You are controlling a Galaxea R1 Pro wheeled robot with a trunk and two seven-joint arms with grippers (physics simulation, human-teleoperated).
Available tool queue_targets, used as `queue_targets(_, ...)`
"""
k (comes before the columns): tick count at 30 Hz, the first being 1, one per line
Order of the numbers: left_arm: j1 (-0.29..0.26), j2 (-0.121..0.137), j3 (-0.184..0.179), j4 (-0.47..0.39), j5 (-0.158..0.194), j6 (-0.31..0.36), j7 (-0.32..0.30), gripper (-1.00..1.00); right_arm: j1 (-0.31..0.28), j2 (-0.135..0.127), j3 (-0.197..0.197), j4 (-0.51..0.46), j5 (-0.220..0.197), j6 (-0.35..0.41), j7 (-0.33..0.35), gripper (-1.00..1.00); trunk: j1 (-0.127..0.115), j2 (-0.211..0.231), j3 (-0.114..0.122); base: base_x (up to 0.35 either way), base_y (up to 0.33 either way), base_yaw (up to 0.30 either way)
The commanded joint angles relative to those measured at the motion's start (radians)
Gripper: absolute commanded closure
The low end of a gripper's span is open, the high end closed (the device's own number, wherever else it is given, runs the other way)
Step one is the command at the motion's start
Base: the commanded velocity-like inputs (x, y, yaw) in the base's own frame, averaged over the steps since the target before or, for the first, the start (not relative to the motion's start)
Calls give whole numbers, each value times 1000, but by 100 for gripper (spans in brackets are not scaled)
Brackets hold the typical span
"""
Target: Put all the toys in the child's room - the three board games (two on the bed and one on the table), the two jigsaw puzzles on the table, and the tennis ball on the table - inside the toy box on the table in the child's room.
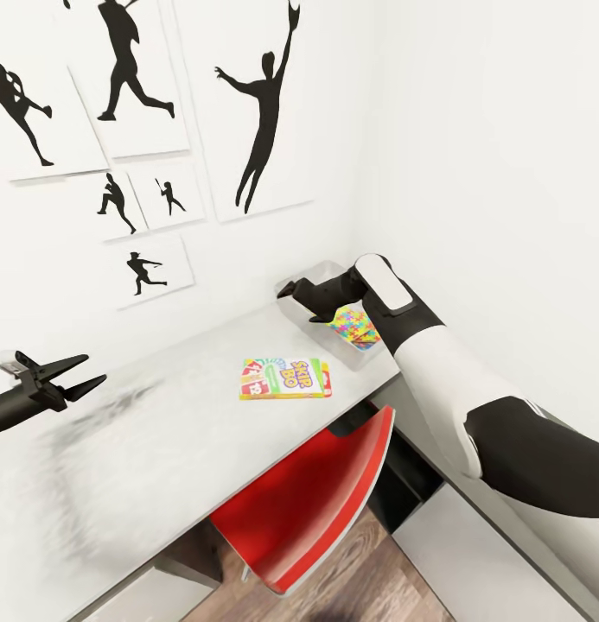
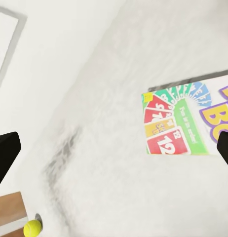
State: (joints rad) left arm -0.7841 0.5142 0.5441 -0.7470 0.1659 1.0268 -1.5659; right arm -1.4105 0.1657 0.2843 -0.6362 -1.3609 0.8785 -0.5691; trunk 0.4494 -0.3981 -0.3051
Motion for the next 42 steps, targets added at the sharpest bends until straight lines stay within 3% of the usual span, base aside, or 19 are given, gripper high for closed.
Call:
queue_targets(1, -1, 0, 0, 0, -2, 11, -5, -100, -1, 0, 2, -1, -10, -1, -10, -100, 1, -2, -1, 0, 0, 0)
queue_targets(29, -1, 0, -2, 0, -3, 5, -5, -100, 10, -4, 8, -6, -11, -6, 3, -100, 1, -2, 40, 0, 0, 0)
queue_targets(42, 0, 0, -4, 1, -6, 2, -5, -100, 11, -10, 8, -103, -11, -5, 3, -100, 1, -2, 61, 0, 0, 0)
